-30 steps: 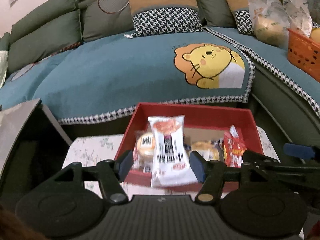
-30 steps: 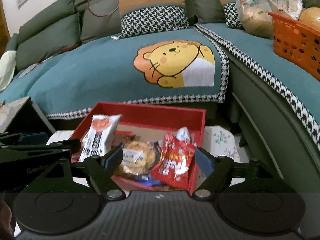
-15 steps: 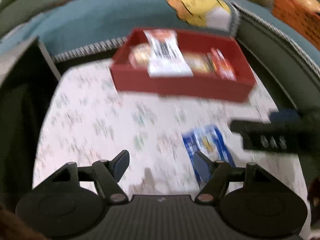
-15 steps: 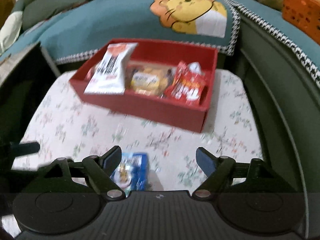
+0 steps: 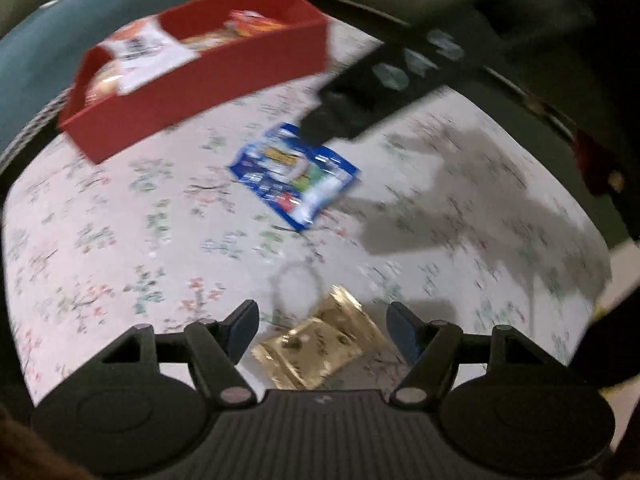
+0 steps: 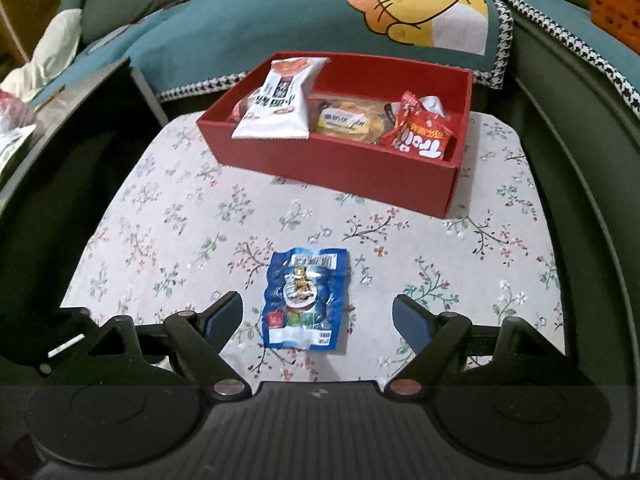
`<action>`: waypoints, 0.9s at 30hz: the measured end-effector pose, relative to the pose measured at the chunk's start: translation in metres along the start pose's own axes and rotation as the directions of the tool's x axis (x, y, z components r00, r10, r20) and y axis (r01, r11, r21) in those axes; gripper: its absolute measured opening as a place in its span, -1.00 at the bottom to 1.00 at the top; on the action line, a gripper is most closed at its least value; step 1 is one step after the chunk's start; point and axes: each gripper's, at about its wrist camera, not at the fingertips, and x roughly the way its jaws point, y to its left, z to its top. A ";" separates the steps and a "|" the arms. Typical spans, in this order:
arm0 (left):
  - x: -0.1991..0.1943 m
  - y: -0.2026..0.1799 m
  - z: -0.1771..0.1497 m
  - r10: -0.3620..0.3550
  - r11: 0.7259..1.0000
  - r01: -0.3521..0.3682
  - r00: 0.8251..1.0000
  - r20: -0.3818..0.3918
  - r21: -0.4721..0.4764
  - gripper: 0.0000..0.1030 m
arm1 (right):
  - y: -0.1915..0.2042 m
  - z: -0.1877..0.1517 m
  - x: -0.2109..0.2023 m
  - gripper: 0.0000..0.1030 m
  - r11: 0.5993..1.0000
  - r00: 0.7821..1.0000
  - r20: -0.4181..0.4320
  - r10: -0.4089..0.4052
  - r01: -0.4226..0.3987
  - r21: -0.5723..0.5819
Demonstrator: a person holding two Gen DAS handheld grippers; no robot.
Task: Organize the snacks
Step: 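Withdraw both tools from the box toward the gold cake and blue packet, then grasp the gold-wrapped cake with the left tool while the right tool grasps the blue sausage packet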
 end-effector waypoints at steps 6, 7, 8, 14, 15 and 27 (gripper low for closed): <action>0.017 -0.014 -0.009 -0.029 0.981 0.039 0.998 -0.059 0.189 0.91 | 0.003 0.004 0.009 0.68 1.000 1.000 -0.021 0.014 -0.014 -0.002; 0.020 -0.016 -0.012 -0.030 0.976 0.044 0.997 -0.071 0.211 0.91 | 0.004 0.004 0.011 0.68 1.000 1.000 -0.025 0.017 -0.017 -0.006; 0.023 -0.015 -0.013 -0.028 0.974 0.045 0.996 -0.082 0.223 0.91 | 0.005 0.004 0.012 0.68 1.000 0.999 -0.029 0.018 -0.019 -0.010; 0.038 0.002 -0.008 -0.054 0.986 0.067 0.995 -0.088 0.153 0.92 | 0.007 0.007 0.018 0.68 1.000 0.999 -0.046 0.025 -0.026 -0.016; 0.037 0.005 -0.008 -0.066 0.989 0.075 0.995 -0.079 0.126 0.92 | 0.006 0.007 0.019 0.68 1.000 0.999 -0.045 0.020 -0.021 -0.013; 0.033 -0.002 -0.022 0.026 0.999 -0.029 0.994 -0.106 -0.035 0.46 | -0.006 0.006 0.032 0.68 1.000 0.997 -0.081 -0.010 0.011 0.012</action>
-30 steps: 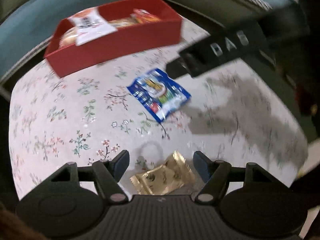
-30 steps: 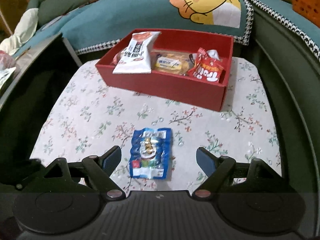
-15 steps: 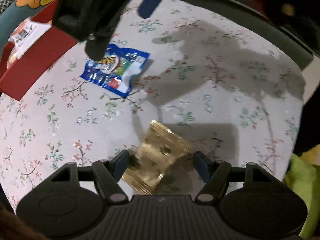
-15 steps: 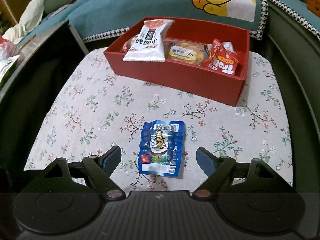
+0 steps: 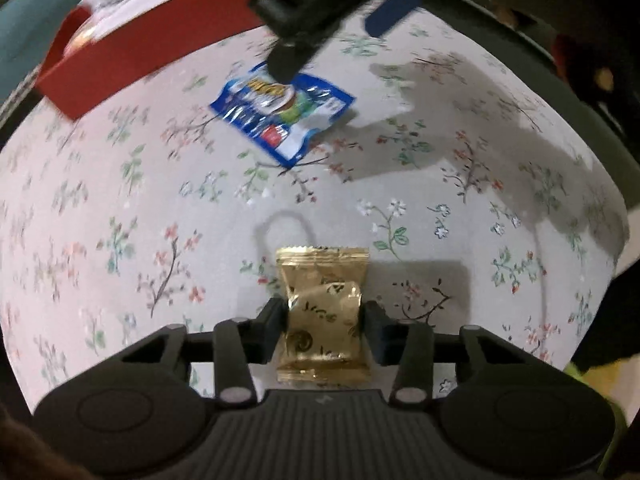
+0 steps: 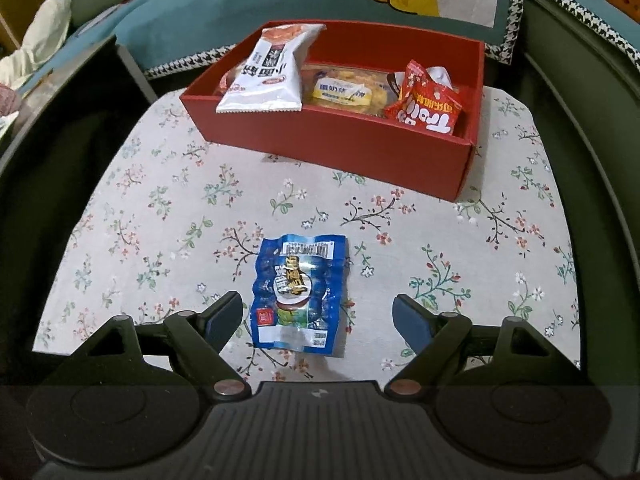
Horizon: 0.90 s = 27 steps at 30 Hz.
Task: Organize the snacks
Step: 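Grasp the gold-wrapped cake with the left tool while the right tool grasps the blue sausage packet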
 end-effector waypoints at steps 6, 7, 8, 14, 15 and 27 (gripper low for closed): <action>0.003 -0.008 -0.005 0.032 0.997 -0.031 0.999 0.014 -0.068 0.63 | 0.000 0.001 0.022 0.68 1.000 0.999 -0.045 -0.017 0.017 0.008; 0.002 -0.008 -0.006 0.035 0.996 -0.034 0.999 0.017 -0.080 0.57 | 0.001 0.001 0.025 0.68 1.000 0.998 -0.054 -0.020 0.021 0.008; 0.001 -0.008 -0.006 0.035 0.995 -0.033 0.999 0.023 -0.092 0.44 | 0.001 0.001 0.029 0.68 1.000 0.998 -0.061 -0.021 0.021 0.008; -0.006 -0.001 -0.009 0.037 0.987 -0.028 0.998 0.052 -0.158 0.35 | 0.011 0.007 0.044 0.68 1.000 0.998 -0.062 -0.024 0.023 -0.005; -0.007 0.001 -0.009 0.034 0.986 -0.024 0.998 0.057 -0.165 0.35 | 0.013 0.009 0.046 0.68 1.000 0.998 -0.061 -0.017 0.017 -0.004; -0.006 0.006 -0.009 0.050 0.984 -0.038 0.997 0.062 -0.172 0.35 | 0.037 0.013 0.062 0.52 0.989 0.994 -0.056 -0.098 0.091 -0.113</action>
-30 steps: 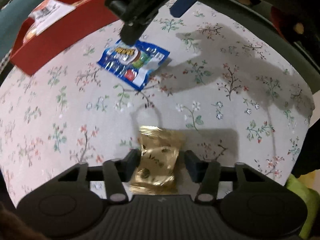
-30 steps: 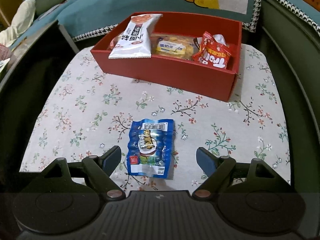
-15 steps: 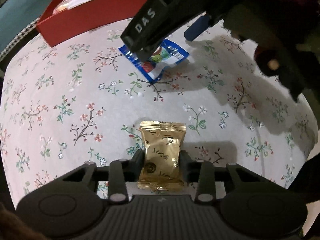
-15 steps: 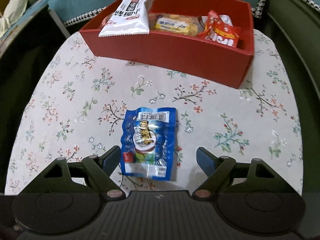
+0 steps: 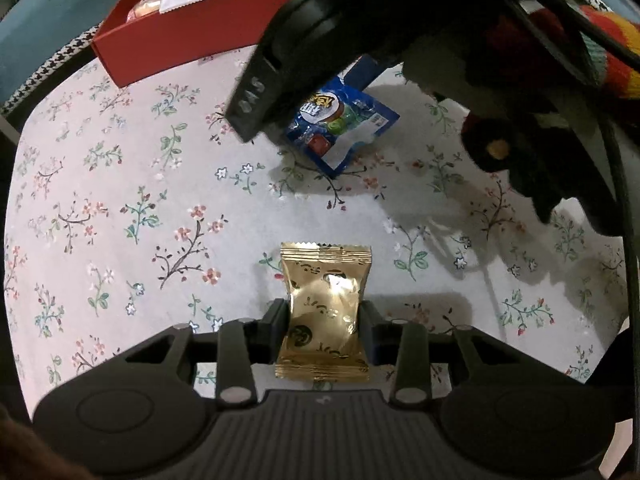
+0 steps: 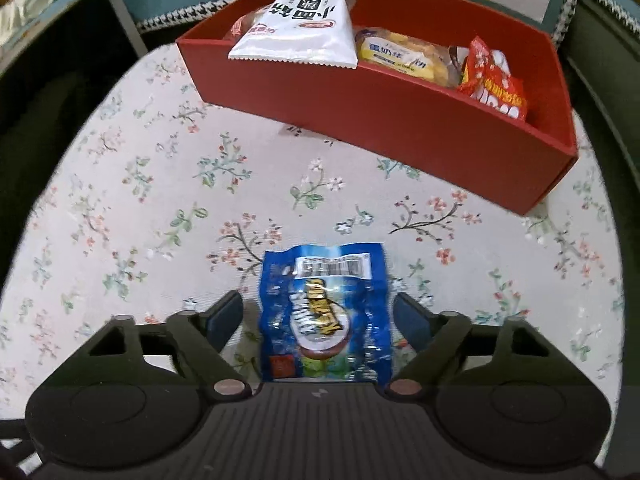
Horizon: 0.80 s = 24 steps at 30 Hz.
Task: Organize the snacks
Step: 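Grasp the gold-wrapped cake with the left tool while the right tool grasps the blue sausage packet, then carry the gold cake and blue sausage packet with both tools over the red box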
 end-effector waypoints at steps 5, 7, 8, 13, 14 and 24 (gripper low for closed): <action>0.003 0.001 0.000 0.009 1.000 -0.009 1.000 0.008 0.017 0.42 | -0.006 -0.001 -0.002 0.59 1.000 1.000 0.002 0.021 -0.021 -0.009; 0.003 -0.002 0.000 0.014 0.999 -0.014 1.000 0.007 0.029 0.47 | -0.007 -0.003 0.000 0.75 0.999 0.999 0.009 0.044 -0.044 -0.018; 0.003 -0.003 0.000 0.014 0.999 -0.015 1.000 0.006 0.033 0.51 | -0.007 -0.003 0.001 0.80 0.998 0.999 0.013 0.050 -0.049 -0.031; 0.005 -0.006 0.000 0.009 0.999 -0.010 1.000 0.004 0.043 0.71 | -0.004 -0.008 -0.001 0.82 0.996 0.999 0.020 0.047 -0.045 -0.070; 0.004 -0.008 -0.001 0.012 0.999 -0.012 1.000 0.004 0.048 0.71 | -0.005 -0.008 -0.002 0.76 0.997 0.999 0.020 0.042 -0.041 -0.063; -0.004 -0.001 -0.004 0.024 1.000 -0.024 1.000 0.004 -0.001 0.36 | -0.002 -0.016 -0.019 0.44 0.993 0.999 0.032 -0.014 0.018 -0.113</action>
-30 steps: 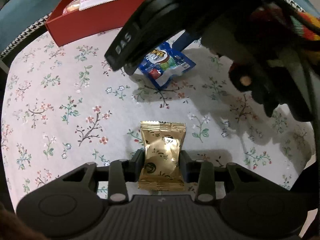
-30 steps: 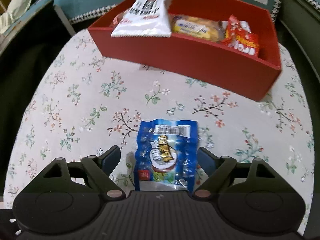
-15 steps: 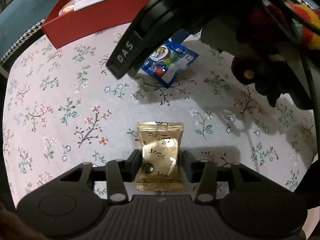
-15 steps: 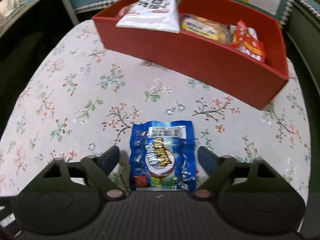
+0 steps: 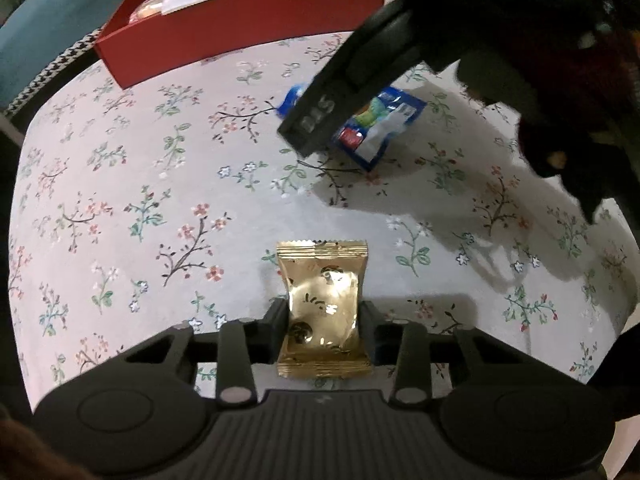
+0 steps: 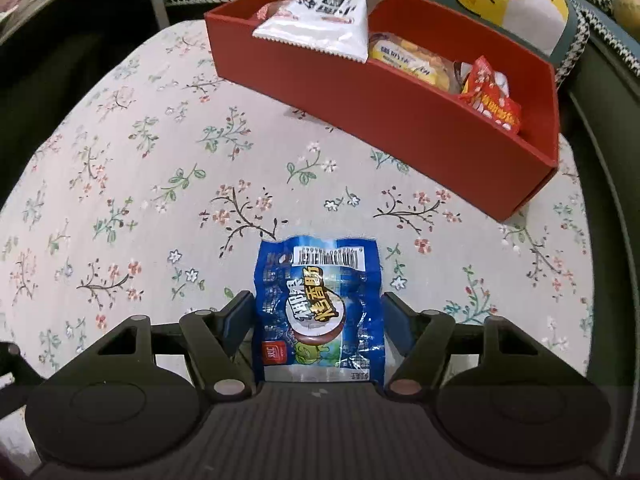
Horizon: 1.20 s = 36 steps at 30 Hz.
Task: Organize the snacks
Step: 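Carry the gold cake and blue sausage packet with both tools over the red box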
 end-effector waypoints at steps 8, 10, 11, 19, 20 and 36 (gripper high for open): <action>-0.007 -0.009 0.001 0.053 0.999 -0.053 0.998 0.038 -0.002 0.36 | -0.011 0.003 -0.028 0.44 0.998 0.997 0.077 0.022 -0.026 0.051; -0.009 -0.008 0.003 0.057 0.998 -0.057 0.997 0.047 -0.012 0.36 | -0.012 0.002 -0.028 0.44 0.998 0.997 0.081 0.011 -0.016 0.053; -0.009 -0.006 0.004 0.062 0.998 -0.061 0.997 0.049 -0.017 0.36 | -0.013 0.002 -0.028 0.44 0.998 0.997 0.080 0.008 -0.012 0.057; -0.013 0.001 0.016 0.118 0.992 -0.114 0.990 0.082 -0.046 0.36 | -0.023 -0.003 -0.032 0.44 0.997 0.996 0.092 -0.016 0.008 0.081; -0.014 0.002 0.017 0.122 0.992 -0.118 0.989 0.087 -0.049 0.36 | -0.024 -0.003 -0.032 0.44 0.996 0.996 0.093 -0.017 0.009 0.085; -0.022 0.021 0.034 0.214 0.974 -0.200 0.966 0.145 -0.105 0.36 | -0.023 -0.005 -0.040 0.45 0.997 0.993 0.114 -0.019 0.010 0.081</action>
